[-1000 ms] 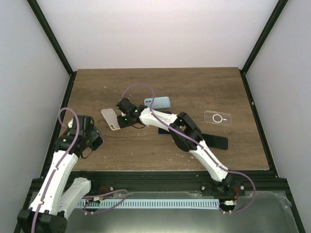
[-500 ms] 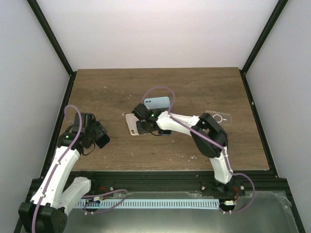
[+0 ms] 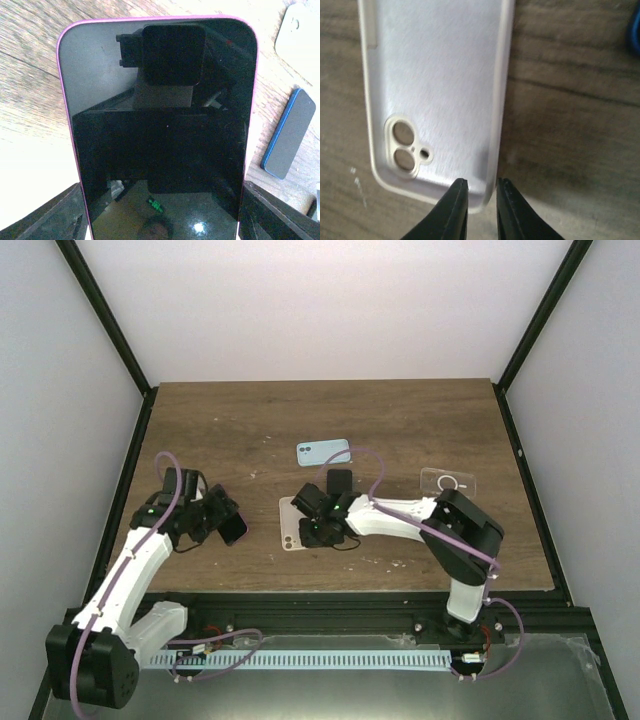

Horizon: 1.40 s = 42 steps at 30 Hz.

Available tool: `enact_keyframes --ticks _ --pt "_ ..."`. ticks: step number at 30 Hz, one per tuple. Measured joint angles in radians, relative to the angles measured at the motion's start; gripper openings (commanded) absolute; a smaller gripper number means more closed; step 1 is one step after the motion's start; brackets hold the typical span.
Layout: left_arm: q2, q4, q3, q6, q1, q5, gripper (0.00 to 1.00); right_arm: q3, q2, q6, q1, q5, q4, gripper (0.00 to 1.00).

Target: Put the phone into the phone case

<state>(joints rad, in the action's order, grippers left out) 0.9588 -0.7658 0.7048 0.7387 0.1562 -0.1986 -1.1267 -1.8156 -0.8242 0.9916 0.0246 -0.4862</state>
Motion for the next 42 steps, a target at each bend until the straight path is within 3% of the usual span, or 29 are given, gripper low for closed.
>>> enact_keyframes --ticks 5,14,22,34,42 --pt "0.026 0.026 -0.007 -0.011 0.023 -0.047 0.51 0.058 0.083 -0.008 0.003 0.043 0.033 0.27" --pt "0.134 0.137 0.001 -0.014 0.187 -0.117 0.51 0.232 0.325 0.031 -0.011 0.041 0.15 0.43" --pt "0.269 0.185 0.097 -0.018 0.286 -0.159 0.52 0.333 0.488 0.077 -0.02 0.21 0.342 0.44" --pt "0.281 0.23 0.113 0.004 0.356 -0.211 0.52 0.331 0.447 -0.045 -0.022 0.238 0.421 0.34" --pt "0.276 0.258 0.092 0.017 0.359 -0.225 0.52 0.331 0.42 -0.085 -0.021 0.261 0.468 0.12"
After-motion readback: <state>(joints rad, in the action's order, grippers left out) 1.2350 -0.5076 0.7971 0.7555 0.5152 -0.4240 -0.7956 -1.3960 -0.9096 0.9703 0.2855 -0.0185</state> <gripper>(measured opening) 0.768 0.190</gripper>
